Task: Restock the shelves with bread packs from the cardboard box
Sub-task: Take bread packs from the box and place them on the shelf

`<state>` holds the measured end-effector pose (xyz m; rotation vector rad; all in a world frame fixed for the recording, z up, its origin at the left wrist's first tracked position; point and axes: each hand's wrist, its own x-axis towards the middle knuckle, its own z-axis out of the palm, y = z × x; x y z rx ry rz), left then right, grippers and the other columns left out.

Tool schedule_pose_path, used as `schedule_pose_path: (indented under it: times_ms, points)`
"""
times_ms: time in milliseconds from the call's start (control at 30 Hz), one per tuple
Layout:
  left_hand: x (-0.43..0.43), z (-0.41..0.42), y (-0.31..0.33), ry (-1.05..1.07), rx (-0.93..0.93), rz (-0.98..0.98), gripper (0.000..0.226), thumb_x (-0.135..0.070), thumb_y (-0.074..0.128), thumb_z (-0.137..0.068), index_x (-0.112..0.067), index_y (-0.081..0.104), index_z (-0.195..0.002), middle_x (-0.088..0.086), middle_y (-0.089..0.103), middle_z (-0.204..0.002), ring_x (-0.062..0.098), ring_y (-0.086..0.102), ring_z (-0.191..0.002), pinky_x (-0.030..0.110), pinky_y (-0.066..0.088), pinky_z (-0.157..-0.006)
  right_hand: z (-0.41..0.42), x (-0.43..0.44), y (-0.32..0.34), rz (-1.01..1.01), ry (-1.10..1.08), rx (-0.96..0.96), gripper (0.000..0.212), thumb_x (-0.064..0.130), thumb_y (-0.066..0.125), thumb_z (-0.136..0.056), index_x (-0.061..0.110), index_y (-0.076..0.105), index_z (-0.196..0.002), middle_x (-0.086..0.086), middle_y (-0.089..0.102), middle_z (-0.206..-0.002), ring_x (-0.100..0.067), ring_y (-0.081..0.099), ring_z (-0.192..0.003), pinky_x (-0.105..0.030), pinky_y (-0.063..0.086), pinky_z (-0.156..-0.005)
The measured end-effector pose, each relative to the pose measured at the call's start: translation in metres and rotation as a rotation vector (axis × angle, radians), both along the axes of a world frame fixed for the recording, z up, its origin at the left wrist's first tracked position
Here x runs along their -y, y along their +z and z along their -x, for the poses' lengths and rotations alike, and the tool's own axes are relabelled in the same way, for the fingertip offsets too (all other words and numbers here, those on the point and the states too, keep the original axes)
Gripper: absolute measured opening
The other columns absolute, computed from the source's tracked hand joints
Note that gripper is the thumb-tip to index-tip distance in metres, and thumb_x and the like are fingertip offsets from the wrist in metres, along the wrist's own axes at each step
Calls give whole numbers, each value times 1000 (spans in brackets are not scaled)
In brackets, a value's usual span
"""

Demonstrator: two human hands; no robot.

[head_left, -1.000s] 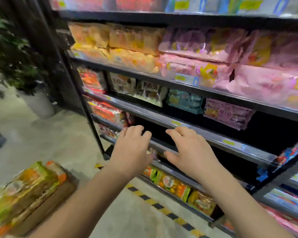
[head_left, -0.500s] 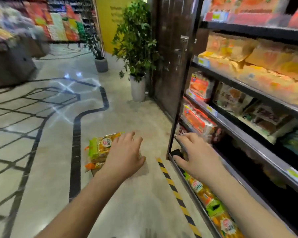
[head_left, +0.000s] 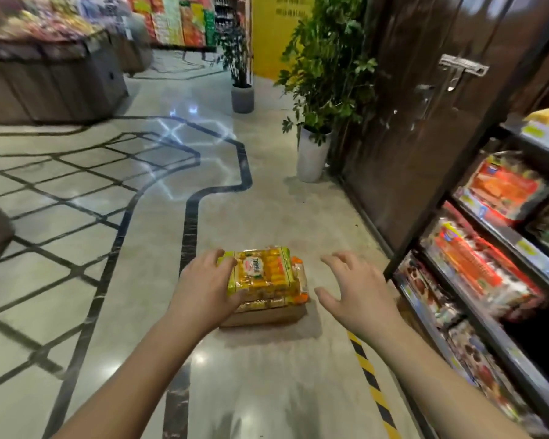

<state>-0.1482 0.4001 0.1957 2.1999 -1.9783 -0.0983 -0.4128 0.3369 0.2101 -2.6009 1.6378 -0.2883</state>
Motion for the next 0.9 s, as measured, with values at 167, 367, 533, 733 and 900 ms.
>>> schedule_pose_path:
  times_ms: [167,367,533,733,900]
  points:
    - [40,-26,-17,22,-23,-48,61,-57,66,-84,-22,58,-134,7,53,-142,29,52,-129,42,47,-104,-38,52,-24,-51,39,-23,59,52,60,-92,28,49,-144,2,51,-142,-21,49,-131,-40,39,-108]
    - [110,-36,-47,33,-35,-134,65,-55,65,-87,-21,53,-140,9,45,-151,29,44,-137,42,41,-111,-55,132,-63,-78,67,-70,55,49,64,-87,24,59,-136,0,58,-133,-26,58,-120,-43,42,-103]
    - [190,-36,-80,34,-22,-224,64,-54,65,-88,-23,50,-142,6,42,-152,26,42,-138,40,41,-111,-56,215,-98,-91,106,-85,49,47,66,-85,23,64,-128,-2,63,-126,-28,61,-114,-44,45,-99]
    - [272,-43,-118,36,15,-295,61,-51,67,-87,-21,53,-139,7,48,-146,29,46,-133,42,40,-108,-55,310,-133,-106,141,-118,47,49,67,-87,22,66,-126,-2,64,-126,-27,61,-115,-45,45,-100]
    - [313,-56,-151,62,4,-342,61,-49,70,-86,-20,55,-137,10,51,-142,31,50,-131,45,44,-105,-63,362,-165,-160,159,-145,49,47,68,-87,22,65,-128,-1,64,-125,-25,61,-116,-44,44,-101]
